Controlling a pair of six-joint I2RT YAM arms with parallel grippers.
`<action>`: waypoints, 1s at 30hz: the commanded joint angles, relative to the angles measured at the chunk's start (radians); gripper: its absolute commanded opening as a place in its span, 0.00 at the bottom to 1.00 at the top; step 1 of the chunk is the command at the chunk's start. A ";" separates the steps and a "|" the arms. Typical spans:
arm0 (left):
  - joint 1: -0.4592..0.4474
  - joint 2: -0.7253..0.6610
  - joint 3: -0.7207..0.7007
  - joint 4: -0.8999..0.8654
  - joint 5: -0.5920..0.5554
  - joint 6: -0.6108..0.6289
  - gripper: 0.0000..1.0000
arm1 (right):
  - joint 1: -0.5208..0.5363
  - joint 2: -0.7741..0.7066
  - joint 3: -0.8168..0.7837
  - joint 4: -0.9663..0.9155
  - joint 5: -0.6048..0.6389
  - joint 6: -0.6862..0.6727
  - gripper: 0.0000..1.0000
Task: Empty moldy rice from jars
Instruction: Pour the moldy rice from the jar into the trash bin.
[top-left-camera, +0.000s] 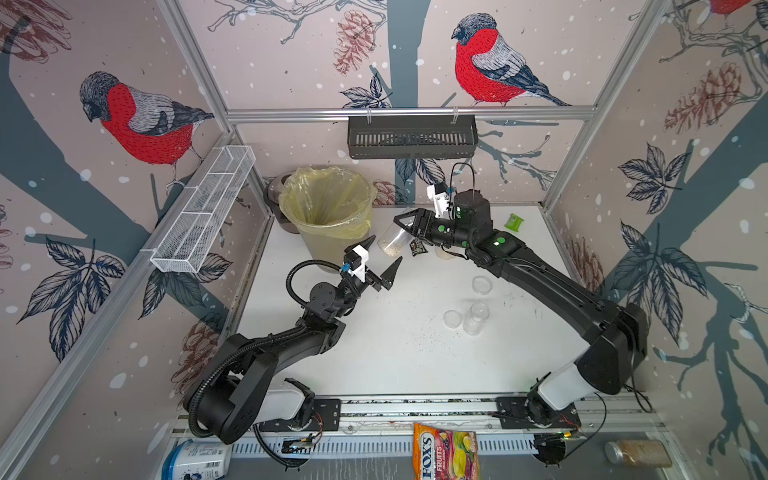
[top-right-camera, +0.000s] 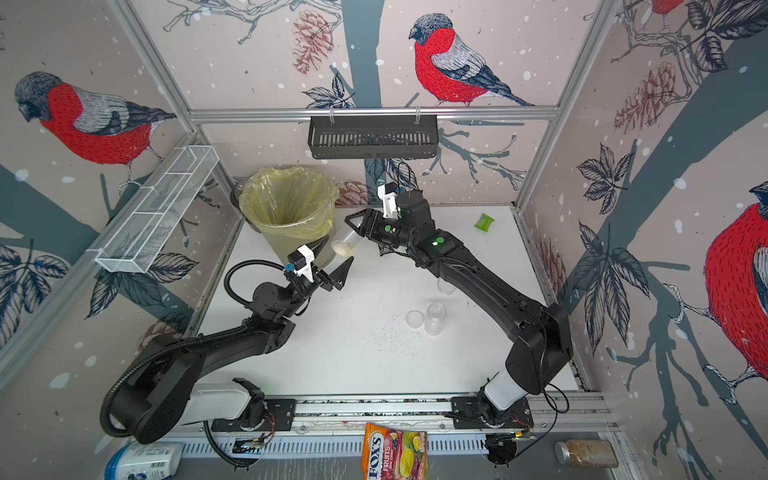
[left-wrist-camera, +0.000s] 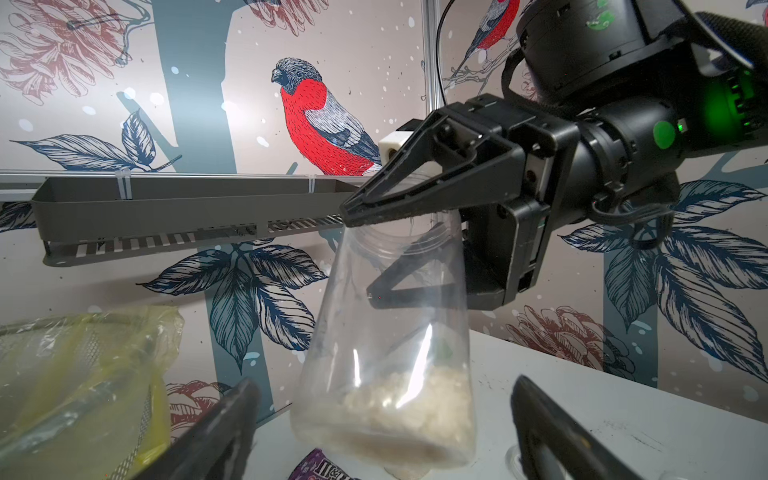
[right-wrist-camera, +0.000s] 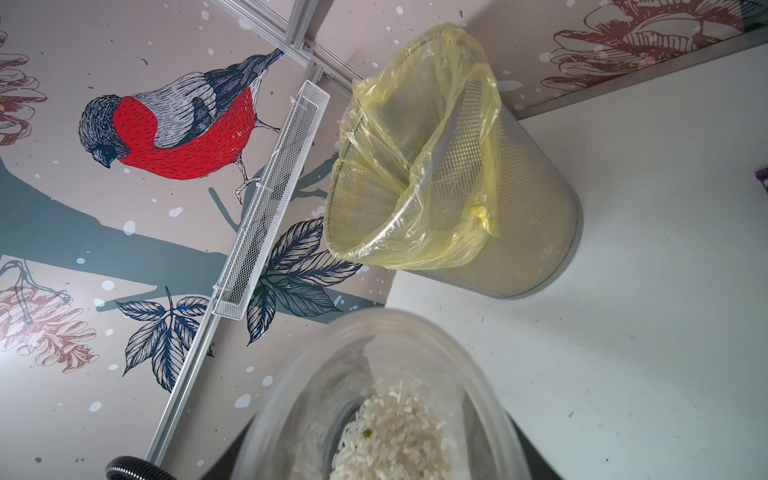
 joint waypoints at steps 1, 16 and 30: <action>0.002 0.009 0.017 0.068 0.030 -0.003 0.91 | 0.004 0.002 0.006 0.045 -0.022 0.015 0.37; 0.002 0.034 0.051 0.030 0.072 -0.006 0.79 | 0.006 -0.009 -0.001 0.050 -0.022 0.010 0.37; 0.003 0.036 0.059 0.007 0.073 -0.013 0.76 | -0.007 -0.021 -0.023 0.076 -0.034 0.026 0.36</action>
